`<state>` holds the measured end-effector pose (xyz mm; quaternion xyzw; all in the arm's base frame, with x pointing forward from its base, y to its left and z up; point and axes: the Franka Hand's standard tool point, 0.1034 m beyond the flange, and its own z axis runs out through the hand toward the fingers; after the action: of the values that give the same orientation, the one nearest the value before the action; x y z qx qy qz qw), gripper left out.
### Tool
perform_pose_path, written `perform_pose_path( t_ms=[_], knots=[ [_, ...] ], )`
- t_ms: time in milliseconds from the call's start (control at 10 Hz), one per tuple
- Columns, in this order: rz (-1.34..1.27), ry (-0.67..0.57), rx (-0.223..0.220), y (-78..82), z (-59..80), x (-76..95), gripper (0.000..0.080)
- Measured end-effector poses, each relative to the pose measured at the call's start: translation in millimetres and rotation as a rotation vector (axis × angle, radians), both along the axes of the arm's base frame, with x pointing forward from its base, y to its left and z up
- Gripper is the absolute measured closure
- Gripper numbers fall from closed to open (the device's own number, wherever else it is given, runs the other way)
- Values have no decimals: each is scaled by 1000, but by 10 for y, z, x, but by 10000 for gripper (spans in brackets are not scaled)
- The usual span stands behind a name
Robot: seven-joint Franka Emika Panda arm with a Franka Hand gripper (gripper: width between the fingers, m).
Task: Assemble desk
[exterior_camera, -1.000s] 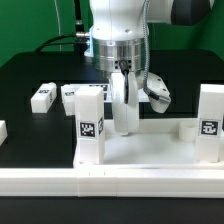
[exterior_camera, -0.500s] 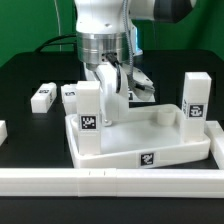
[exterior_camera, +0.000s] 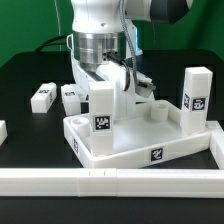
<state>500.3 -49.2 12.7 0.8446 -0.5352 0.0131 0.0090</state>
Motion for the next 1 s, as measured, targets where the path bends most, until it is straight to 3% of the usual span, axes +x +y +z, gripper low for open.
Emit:
perform_pose_path(
  t_ms=[300,800,900,1000],
  knots=[
    [213,2,-18,-101,-25,55,738],
    [494,0,-32,-87,-20,93,738],
    [542,-1,-33,-54,-20,108,738],
    [581,-6,-30,77,-29,150,738]
  ],
)
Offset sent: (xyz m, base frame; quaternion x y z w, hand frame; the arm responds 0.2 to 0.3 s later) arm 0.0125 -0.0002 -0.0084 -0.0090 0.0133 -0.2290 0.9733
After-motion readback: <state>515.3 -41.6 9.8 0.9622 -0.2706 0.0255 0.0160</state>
